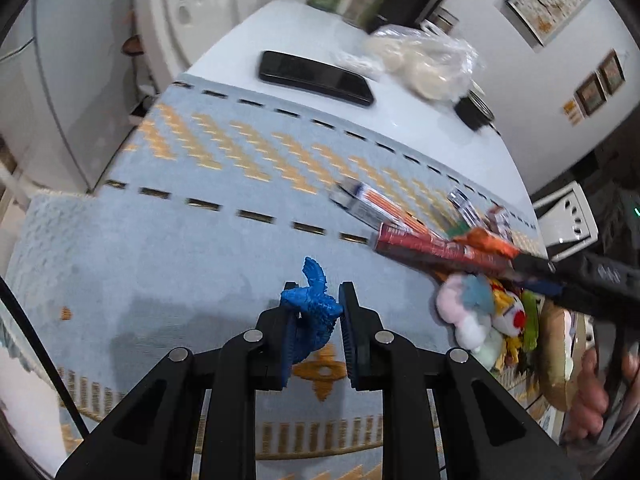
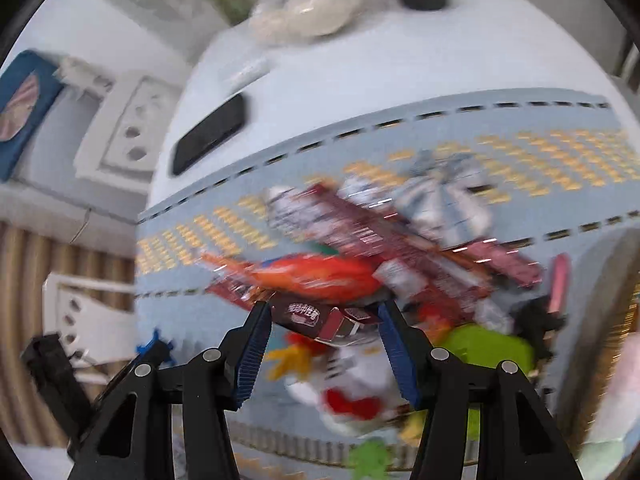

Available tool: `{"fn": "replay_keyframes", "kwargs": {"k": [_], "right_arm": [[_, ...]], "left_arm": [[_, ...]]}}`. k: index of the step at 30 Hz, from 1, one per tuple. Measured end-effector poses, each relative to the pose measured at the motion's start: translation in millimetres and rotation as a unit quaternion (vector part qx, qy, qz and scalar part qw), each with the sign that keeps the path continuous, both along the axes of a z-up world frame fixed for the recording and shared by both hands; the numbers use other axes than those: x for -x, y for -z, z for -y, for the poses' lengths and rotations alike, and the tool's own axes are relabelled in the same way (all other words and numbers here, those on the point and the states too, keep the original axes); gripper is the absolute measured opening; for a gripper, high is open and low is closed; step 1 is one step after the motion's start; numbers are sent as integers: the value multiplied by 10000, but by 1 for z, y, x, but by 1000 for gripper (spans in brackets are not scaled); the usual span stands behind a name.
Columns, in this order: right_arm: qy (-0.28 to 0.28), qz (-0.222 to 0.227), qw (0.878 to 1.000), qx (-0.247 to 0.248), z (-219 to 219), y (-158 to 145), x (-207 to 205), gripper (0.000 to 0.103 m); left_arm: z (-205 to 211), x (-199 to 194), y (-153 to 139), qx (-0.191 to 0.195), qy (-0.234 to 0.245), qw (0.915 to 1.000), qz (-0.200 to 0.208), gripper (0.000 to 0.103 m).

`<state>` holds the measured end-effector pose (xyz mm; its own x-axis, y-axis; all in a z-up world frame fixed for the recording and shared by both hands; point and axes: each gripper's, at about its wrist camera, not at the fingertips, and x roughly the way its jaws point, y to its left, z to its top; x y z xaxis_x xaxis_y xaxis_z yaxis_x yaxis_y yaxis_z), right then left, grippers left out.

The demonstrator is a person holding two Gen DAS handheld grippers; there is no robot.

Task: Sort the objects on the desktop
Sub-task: 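Grasp the long dark red box with the right gripper while the left holds the blue figure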

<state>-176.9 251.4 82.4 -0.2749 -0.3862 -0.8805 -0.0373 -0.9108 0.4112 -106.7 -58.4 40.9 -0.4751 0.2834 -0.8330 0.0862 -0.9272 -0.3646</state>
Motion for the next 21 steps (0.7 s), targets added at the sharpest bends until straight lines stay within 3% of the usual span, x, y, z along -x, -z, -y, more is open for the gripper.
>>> {"fn": "replay_keyframes", "kwargs": {"k": [3, 6, 8, 12, 16, 21], "right_arm": [[-768, 30, 9968, 221, 38, -10, -20, 54], [-1648, 214, 9846, 537, 84, -11, -51, 54], [-1947, 319, 9796, 393, 105, -4, -68, 54], [-1851, 428, 9813, -322, 118, 17, -72, 54], [-1846, 216, 9818, -383, 130, 24, -63, 54], [-2020, 143, 9748, -935, 160, 46, -48, 54]], "left_arm": [[15, -2, 0, 59, -165, 9998, 23, 17], [28, -4, 2, 92, -322, 9994, 53, 17], [36, -5, 5, 118, -408, 9991, 87, 17], [44, -8, 8, 108, -482, 9987, 111, 17], [46, -9, 9, 66, -484, 9987, 113, 17], [47, -14, 6, 19, -477, 9988, 59, 17]]}}
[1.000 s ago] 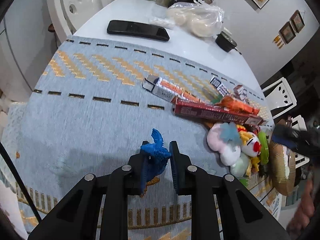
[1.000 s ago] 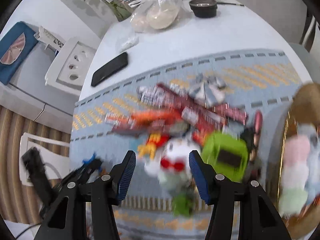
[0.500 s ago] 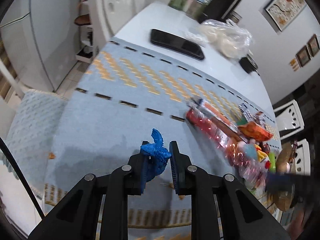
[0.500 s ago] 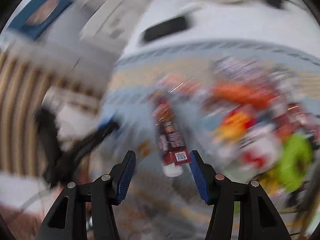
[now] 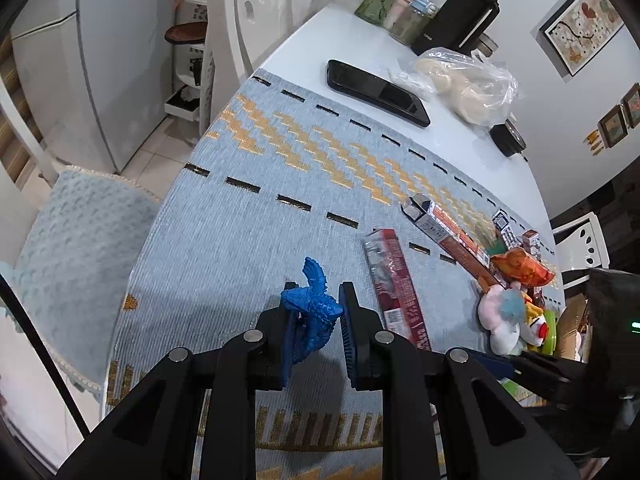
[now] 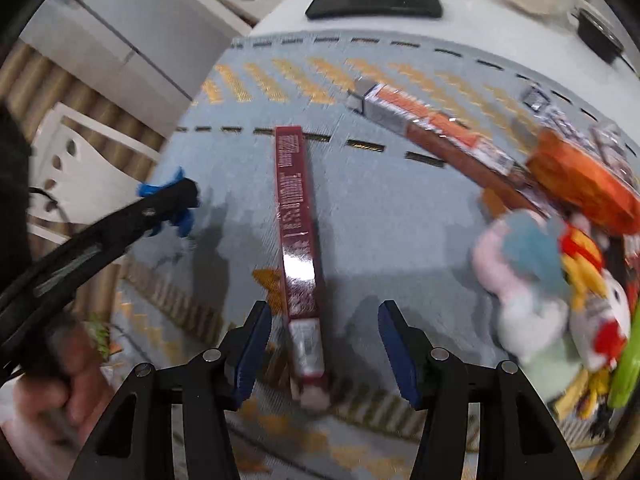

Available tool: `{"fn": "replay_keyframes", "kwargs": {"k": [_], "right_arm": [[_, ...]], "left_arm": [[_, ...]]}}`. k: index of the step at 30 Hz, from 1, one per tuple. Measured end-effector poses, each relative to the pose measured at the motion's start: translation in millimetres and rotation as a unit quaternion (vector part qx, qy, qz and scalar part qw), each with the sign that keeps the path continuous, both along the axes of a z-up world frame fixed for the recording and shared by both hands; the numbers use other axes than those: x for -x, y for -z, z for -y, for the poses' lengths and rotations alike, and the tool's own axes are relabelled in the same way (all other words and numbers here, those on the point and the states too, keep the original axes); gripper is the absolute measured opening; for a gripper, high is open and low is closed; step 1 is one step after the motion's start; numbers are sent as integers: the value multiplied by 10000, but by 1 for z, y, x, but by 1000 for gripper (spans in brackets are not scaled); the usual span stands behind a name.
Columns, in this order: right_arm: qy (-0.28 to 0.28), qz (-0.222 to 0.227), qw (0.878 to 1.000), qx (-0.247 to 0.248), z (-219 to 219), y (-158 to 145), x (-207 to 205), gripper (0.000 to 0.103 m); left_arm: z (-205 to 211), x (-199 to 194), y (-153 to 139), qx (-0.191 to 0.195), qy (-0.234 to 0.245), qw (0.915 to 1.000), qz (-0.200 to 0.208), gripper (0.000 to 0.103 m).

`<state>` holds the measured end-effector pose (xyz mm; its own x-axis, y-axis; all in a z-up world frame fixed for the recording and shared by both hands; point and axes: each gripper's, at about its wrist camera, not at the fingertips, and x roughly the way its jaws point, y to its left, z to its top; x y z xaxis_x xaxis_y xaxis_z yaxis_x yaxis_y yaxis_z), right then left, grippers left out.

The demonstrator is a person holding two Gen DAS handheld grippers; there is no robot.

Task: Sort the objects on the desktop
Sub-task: 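Grasp the long dark red box with the right gripper while the left holds the blue figure, then carry the blue figure and red box to the gold plate and release both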

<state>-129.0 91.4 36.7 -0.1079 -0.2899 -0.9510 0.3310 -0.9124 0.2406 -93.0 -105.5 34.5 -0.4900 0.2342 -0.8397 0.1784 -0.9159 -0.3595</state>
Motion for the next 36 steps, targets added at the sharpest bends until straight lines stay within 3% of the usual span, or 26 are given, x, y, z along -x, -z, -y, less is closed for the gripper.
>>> {"fn": "replay_keyframes", "kwargs": {"k": [4, 8, 10, 11, 13, 16, 19, 23, 28, 36], "right_arm": [[-22, -427, 9983, -397, 14, 1, -4, 54], [-145, -578, 9967, -549, 23, 3, -11, 54], [-221, -743, 9947, -673, 26, 3, -17, 40], [-268, -806, 9936, -749, 27, 2, -19, 26], [-449, -674, 9952, -547, 26, 1, -25, 17], [-438, -347, 9984, -84, 15, -6, -33, 17], [-148, -7, 9981, 599, -12, -15, -42, 17], [479, 252, 9884, 1418, -70, -31, -64, 17], [1103, 284, 9763, 1842, -145, -50, -91, 17], [1603, -314, 9651, 2049, -217, -99, -113, 17]], "left_arm": [[3, -7, -3, 13, -20, 10000, -41, 17], [3, -11, -5, 19, -36, 10000, -40, 17], [2, -14, -8, 37, -22, 10000, -70, 17], [1, -15, -11, 52, -8, 9999, -92, 17], [0, -16, -14, 44, 18, 9999, -122, 17], [-8, -18, -24, 49, 124, 9997, -197, 17], [-21, -24, -36, 86, 267, 9992, -289, 17], [-47, -33, -56, 78, 506, 9977, -446, 17], [-95, -43, -80, -20, 975, 9934, -601, 17], [-198, -55, -104, -136, 1881, 9789, -784, 17]]}}
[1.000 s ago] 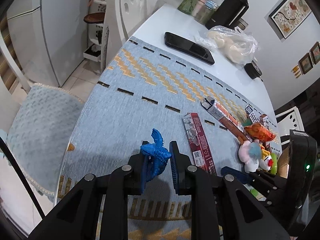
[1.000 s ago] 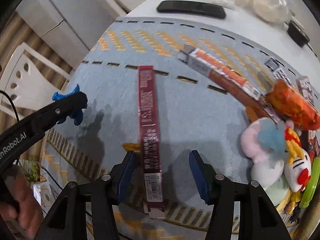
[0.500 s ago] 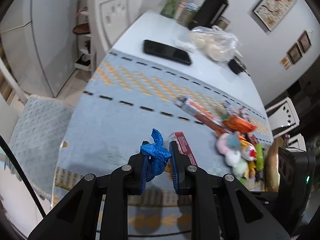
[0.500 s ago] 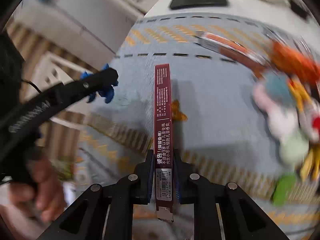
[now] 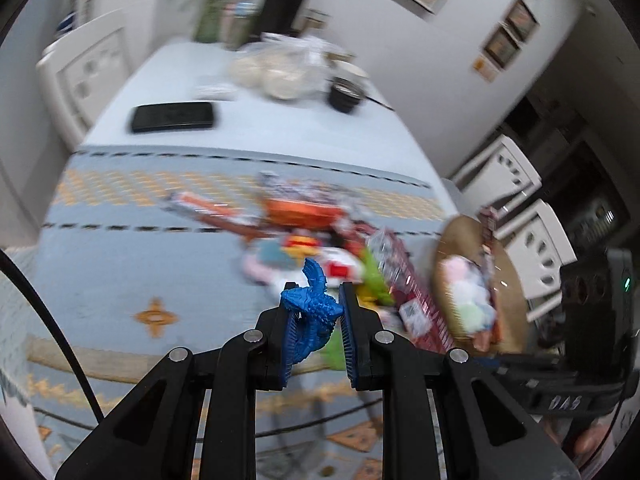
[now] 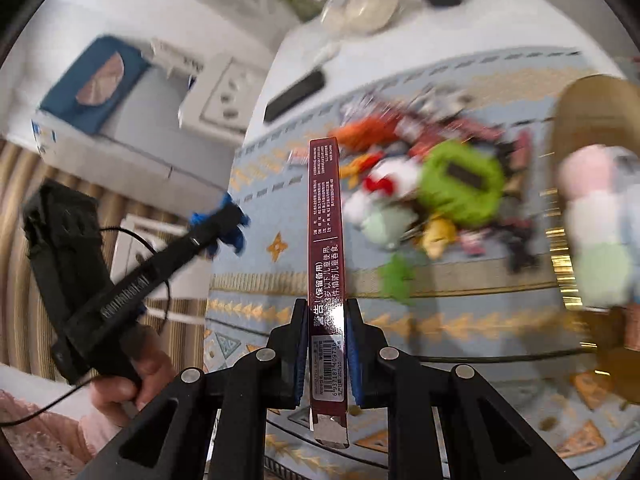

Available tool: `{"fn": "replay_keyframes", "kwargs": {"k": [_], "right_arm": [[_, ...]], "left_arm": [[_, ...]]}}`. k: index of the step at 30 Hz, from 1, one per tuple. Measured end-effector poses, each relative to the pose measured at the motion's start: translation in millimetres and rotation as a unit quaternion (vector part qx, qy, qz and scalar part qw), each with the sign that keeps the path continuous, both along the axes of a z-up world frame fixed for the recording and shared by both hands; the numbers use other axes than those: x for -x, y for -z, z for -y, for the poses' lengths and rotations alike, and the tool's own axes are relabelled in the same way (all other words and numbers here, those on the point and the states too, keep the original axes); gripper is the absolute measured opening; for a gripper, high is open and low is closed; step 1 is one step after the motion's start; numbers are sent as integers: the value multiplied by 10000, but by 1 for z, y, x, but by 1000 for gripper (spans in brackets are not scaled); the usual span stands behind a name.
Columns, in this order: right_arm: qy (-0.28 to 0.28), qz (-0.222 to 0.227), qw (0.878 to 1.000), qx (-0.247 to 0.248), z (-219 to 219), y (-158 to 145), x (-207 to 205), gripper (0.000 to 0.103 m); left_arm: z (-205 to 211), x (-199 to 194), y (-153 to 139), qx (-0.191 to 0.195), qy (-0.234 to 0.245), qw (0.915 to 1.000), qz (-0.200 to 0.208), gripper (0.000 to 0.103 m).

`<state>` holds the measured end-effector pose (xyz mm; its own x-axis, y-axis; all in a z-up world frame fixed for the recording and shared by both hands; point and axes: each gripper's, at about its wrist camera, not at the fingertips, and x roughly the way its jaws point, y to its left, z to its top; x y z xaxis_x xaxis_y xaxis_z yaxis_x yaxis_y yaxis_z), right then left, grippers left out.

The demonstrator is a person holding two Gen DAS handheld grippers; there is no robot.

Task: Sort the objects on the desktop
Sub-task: 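Carry the blue figure and red box to the gold plate and release both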

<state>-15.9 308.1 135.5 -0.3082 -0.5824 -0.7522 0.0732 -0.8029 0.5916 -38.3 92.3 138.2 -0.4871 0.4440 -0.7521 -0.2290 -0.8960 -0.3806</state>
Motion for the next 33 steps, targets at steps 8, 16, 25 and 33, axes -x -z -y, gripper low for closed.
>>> {"fn": "replay_keyframes", "kwargs": {"k": [8, 16, 25, 33], "right_arm": [[951, -405, 9942, -298, -116, -39, -21, 17], [1570, -427, 9818, -980, -182, -39, -27, 17], [1739, -184, 9734, -1482, -209, -26, -16, 36], [1971, -46, 9721, -1274, -231, -23, -23, 36]], "left_arm": [[-101, -4, -11, -96, 809, 9966, -91, 17], [-183, 3, -9, -132, 1321, 9911, -56, 17], [-232, 28, 13, -381, 1536, 9855, 610, 32], [-205, 28, 26, -456, 1276, 9868, 885, 32]]}}
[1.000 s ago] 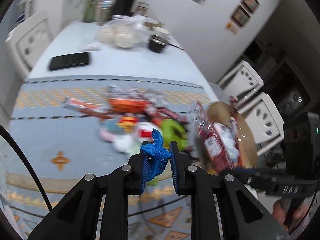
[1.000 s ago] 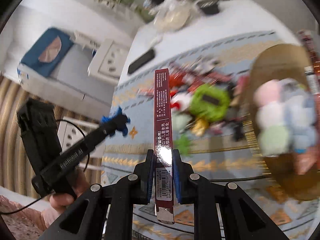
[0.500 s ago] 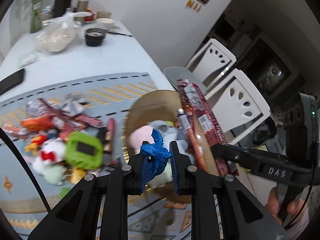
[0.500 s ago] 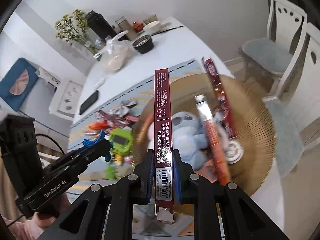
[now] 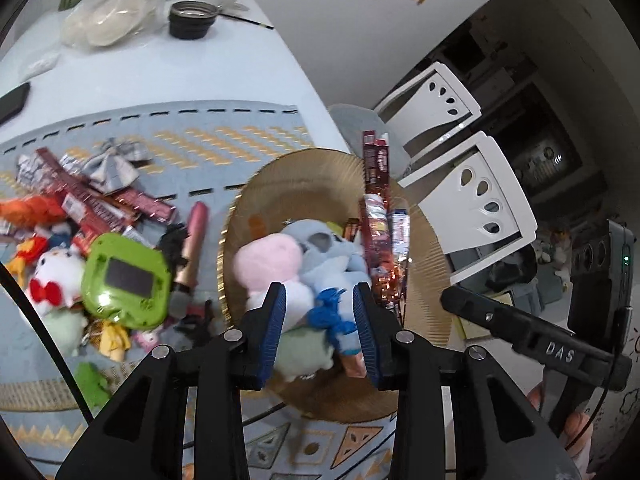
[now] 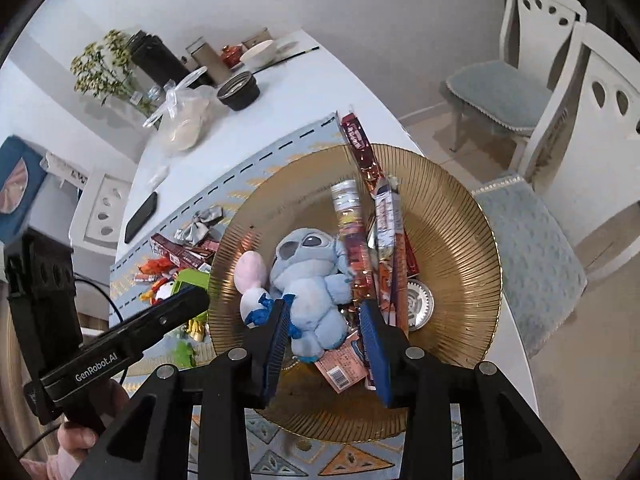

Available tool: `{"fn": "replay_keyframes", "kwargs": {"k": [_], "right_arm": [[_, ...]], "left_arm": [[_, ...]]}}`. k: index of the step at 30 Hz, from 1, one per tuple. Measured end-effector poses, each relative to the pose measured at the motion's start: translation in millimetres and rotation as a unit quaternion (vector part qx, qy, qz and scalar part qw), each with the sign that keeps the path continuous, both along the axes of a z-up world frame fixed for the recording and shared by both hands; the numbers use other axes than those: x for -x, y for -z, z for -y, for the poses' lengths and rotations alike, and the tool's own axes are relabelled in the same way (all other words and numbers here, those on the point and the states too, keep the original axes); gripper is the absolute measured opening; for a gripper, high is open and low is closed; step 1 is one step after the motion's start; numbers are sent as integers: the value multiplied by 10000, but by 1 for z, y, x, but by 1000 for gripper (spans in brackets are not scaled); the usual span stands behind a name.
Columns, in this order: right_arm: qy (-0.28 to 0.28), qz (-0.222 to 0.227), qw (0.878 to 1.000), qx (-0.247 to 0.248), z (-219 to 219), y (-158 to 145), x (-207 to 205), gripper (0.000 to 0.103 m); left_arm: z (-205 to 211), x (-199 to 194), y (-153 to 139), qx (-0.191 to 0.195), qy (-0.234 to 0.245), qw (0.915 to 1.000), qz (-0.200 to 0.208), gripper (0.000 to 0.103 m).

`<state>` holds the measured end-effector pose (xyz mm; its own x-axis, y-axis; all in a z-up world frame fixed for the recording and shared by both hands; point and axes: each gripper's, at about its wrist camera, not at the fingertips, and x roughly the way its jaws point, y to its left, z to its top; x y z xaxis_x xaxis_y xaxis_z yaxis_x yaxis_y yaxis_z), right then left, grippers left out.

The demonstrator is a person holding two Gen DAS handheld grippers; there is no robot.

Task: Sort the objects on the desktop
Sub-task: 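Carry the blue figure and red box to the gold plate and release both, then move the left gripper to the brown snack bar and grasp it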

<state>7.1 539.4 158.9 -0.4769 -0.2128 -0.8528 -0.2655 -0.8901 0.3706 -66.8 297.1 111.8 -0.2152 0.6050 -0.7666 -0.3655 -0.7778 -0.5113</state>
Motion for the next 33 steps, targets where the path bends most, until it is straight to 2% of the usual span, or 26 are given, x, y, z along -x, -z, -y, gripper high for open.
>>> {"fn": "replay_keyframes", "kwargs": {"k": [6, 11, 24, 33], "right_arm": [[-103, 16, 9999, 76, 17, -2, 2, 36], [-297, -106, 9994, 135, 48, -8, 8, 36], [-976, 31, 9950, 213, 154, 1, 32, 36], [-1206, 106, 9926, 100, 215, 3, 43, 36]], "left_arm": [[35, -4, 4, 37, -268, 9995, 145, 32], [69, -10, 6, 95, -470, 9987, 194, 32], [209, -1, 16, 485, -1480, 9877, 150, 32], [265, 33, 18, 892, -1398, 9857, -291, 32]]}}
